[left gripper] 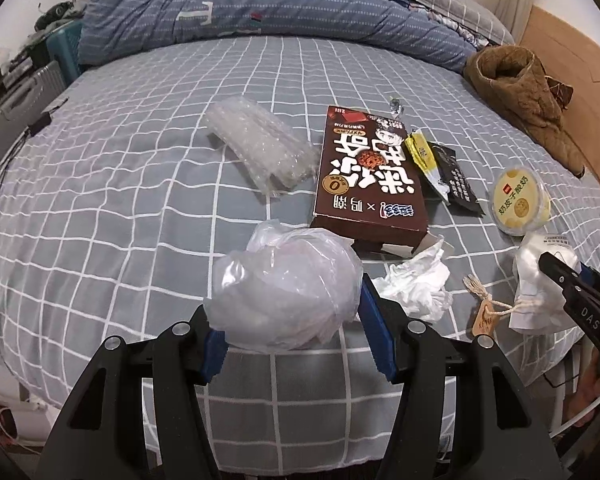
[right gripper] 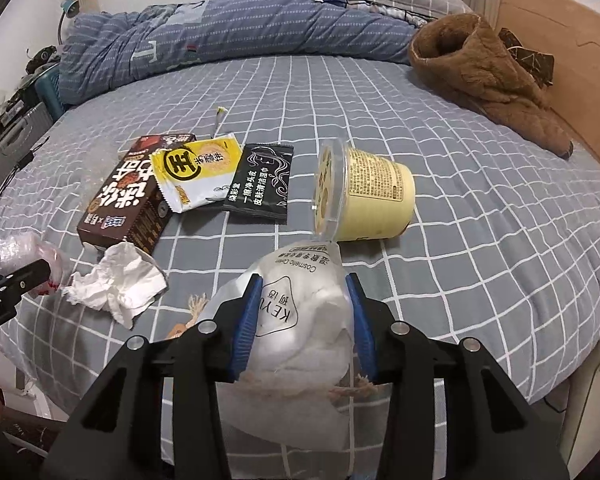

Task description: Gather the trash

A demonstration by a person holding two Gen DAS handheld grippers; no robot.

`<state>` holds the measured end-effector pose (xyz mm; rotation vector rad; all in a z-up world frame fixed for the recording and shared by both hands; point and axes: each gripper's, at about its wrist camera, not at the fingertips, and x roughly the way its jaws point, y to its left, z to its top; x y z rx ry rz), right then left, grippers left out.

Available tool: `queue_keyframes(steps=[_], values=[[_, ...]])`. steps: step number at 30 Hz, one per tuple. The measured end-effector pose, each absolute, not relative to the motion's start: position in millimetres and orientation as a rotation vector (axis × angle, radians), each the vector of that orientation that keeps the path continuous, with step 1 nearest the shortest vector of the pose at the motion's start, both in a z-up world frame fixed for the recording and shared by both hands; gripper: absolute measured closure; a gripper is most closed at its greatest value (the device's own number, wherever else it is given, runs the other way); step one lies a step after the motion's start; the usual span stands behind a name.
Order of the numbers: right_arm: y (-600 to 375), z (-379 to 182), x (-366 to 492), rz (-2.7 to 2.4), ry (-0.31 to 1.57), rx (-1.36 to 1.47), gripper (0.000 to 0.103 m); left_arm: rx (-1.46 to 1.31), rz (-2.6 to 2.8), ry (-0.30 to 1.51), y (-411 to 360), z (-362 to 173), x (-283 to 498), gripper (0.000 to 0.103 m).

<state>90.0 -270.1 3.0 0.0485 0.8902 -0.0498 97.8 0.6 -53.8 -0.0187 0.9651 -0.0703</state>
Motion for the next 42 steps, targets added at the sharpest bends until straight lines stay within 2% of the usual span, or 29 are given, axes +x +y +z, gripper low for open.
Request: queue_keyframes(steps=[16,42], values=[[-266,31,59,-0.036,0.852,0.059,0.063,-0.012,-0.076,0.925,-3,-22,64,0.046],[-243,61,-10,-0.010,0.818,0.032,0.063,0.020,-0.120,0.913,-29,-4,-7,0.046]])
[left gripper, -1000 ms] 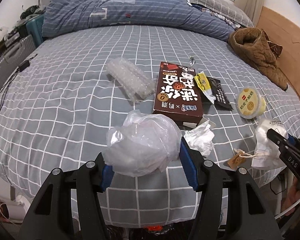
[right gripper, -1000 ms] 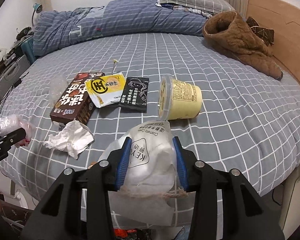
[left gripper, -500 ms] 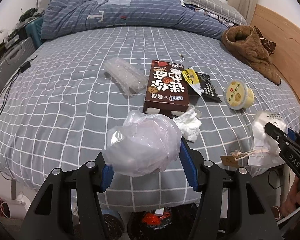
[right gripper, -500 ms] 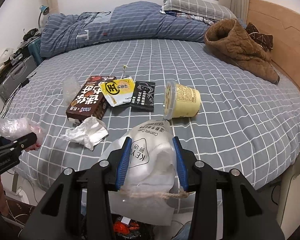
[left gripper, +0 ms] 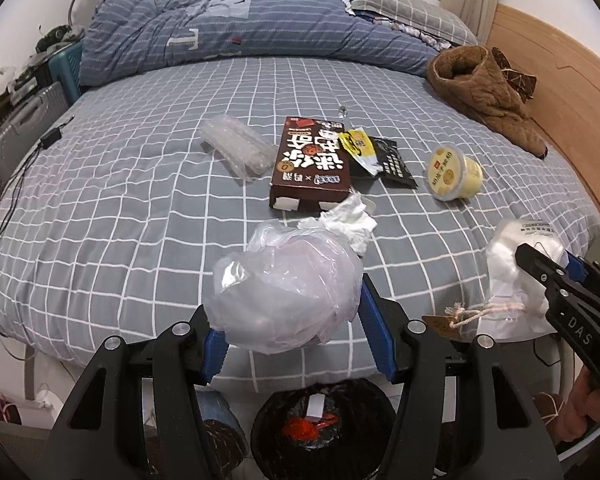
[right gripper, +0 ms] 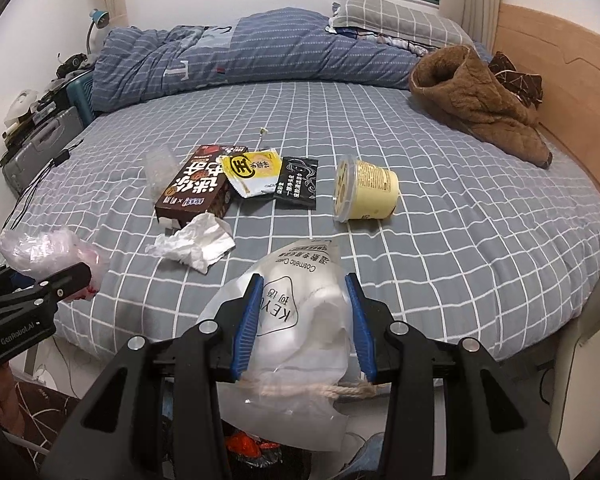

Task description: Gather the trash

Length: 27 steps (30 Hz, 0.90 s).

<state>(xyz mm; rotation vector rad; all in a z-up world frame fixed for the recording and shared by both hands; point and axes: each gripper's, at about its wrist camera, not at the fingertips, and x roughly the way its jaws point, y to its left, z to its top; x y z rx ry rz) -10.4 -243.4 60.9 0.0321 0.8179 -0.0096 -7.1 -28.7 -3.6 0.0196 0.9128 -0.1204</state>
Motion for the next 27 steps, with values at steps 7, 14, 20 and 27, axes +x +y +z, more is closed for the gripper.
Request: queue_keyframes(steps=[7,14,20,27], values=[[-240,61,-28,-0.004,0.819,0.020,0.063,0.014,-0.134,0.921,-32,-6,-26,0.046],[-233,56,-48,0.005,0.831,0.011,0.063,0.006,-0.139,0.938,-30,-14,-43,0.046],[-228,50,-60,0.011,0.848,0.013,0.063,-0.008,-0.141,0.954,-25,-22,-57,0.046],[-220,38,-77,0.024,0.872,0.012,0.063,-0.016,-0.139,0.968,-20,-30,-71,0.046]])
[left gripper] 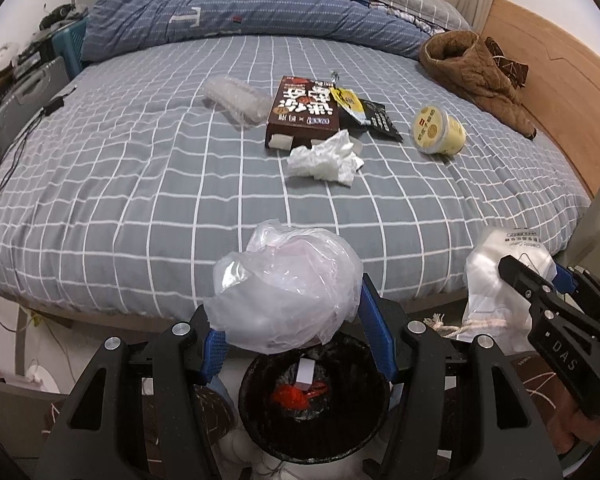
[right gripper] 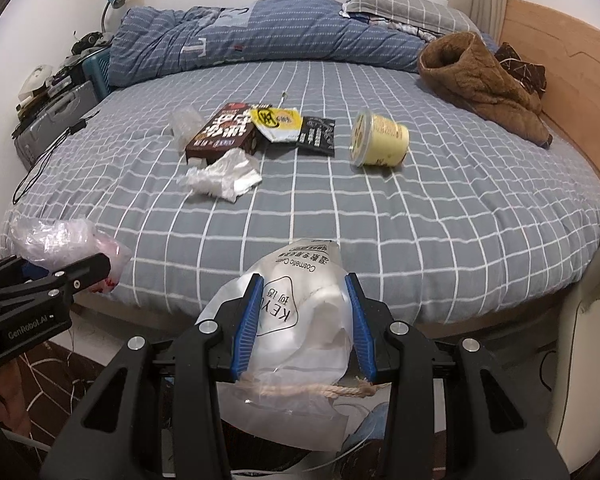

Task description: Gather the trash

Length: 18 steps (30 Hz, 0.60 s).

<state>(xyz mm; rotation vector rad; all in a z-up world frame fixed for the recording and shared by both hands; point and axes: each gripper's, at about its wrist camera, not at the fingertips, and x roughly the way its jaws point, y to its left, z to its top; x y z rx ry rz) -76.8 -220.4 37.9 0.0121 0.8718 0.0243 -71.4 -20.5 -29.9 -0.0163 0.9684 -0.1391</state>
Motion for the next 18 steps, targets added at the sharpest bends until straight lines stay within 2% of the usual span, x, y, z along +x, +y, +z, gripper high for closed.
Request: queue_keyframes(steps=[18], values=[[-215,-3,-113,0.028,0.950,0.023,0.063,-0.023,-0.128,1.042,-16,-73,-107,0.046]])
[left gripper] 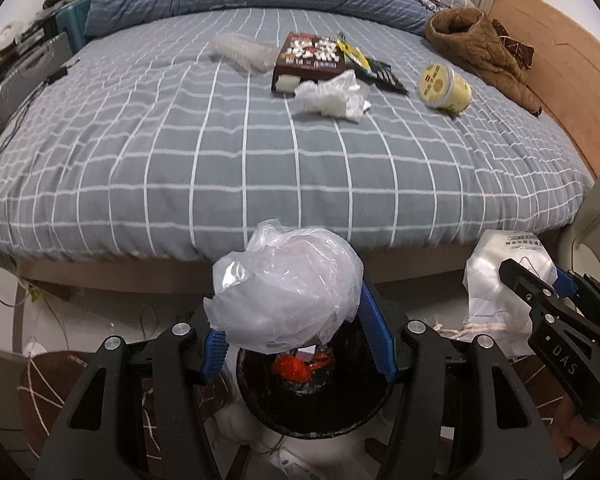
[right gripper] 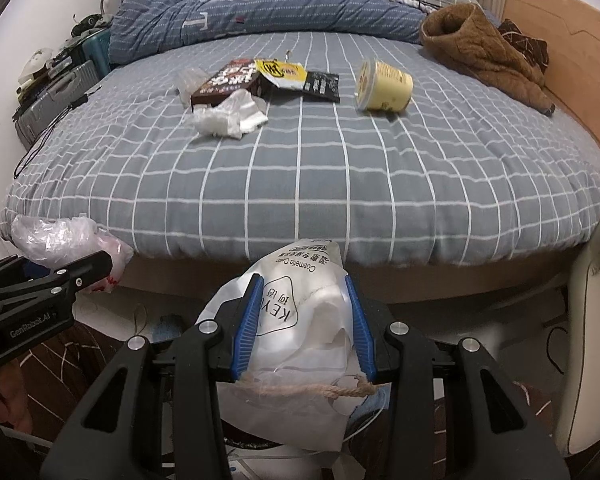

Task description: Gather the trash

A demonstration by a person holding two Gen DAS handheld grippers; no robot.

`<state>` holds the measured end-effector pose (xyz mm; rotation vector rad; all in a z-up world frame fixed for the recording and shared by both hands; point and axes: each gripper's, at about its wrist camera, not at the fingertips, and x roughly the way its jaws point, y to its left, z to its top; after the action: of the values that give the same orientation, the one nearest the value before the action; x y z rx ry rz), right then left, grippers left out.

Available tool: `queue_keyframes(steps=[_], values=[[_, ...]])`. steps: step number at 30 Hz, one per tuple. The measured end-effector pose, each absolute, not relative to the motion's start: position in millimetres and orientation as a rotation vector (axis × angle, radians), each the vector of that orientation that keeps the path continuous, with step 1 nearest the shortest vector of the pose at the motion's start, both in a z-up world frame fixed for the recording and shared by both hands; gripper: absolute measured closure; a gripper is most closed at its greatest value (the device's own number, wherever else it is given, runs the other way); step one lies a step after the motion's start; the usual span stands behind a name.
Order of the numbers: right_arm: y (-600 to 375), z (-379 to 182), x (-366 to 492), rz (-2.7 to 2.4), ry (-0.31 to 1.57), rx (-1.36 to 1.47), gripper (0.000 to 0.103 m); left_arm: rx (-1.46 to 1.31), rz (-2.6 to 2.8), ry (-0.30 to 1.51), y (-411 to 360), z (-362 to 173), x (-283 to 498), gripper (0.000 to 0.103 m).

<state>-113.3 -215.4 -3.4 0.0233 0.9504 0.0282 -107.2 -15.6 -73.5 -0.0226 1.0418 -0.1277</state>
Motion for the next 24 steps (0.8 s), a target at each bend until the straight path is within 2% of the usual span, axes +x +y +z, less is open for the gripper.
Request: queue_keyframes(steps=[24], values=[[-211,-91,-133,0.013,1.096,0.031,0.063,-0.017,-0.115,1.176,-14,-166,-121,0.046]])
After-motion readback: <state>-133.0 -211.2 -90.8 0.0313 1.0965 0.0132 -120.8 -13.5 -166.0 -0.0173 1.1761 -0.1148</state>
